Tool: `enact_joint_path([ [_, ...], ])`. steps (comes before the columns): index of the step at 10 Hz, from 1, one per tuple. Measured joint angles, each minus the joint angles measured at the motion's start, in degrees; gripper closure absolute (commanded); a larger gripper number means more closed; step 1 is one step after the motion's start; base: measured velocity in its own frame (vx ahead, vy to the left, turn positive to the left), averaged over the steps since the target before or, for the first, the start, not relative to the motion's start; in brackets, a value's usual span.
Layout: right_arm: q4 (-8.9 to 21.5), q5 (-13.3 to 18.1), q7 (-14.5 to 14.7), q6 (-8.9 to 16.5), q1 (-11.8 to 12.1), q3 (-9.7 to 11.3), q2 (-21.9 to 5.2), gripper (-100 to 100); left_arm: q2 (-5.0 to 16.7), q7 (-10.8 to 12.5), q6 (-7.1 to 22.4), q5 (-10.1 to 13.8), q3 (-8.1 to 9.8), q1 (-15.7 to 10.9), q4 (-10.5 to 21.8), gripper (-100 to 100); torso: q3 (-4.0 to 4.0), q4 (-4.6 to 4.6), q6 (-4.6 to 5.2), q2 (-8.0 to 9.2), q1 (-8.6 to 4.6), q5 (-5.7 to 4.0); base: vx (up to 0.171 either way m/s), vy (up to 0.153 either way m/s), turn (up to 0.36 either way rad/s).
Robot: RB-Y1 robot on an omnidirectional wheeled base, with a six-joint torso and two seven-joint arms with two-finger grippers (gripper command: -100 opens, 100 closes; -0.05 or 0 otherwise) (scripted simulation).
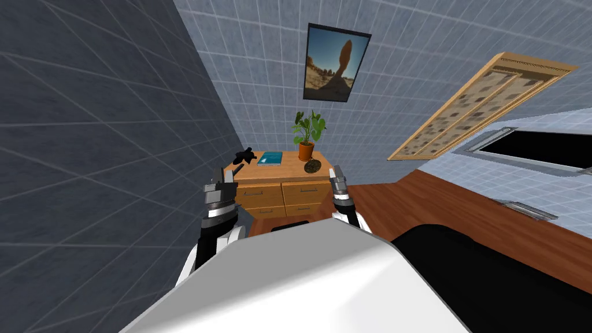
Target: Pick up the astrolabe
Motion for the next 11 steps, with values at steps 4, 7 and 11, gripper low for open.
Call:
enact_joint_path([
  [4,-0.28,4.11,0.42,-2.76,7.35,-1.41,-3.27,-100,0.0,0.0,0.0,0.0,0.0,0.0,0.0,0,0.02,0.01,-0.01,0.03,-0.12,-0.03,-0.058,-0.122,0.269],
  [7,-0.92,6.69,0.37,-4.03,12.43,-2.91,-4.15,-100,0.0,0.0,0.0,0.0,0.0,0.0,0.0,0,-0.01,0.0,0.0,-0.03,-0.07,-0.02,-0.049,-0.095,0.257],
  [11,-0.86,9.63,0.34,-6.02,18.43,-5.12,-4.62,-100,0.0,0.0,0.0,0.0,0.0,0.0,0.0,0,-0.06,-0.02,0.0,-0.11,0.08,0.01,-0.047,-0.082,0.287],
])
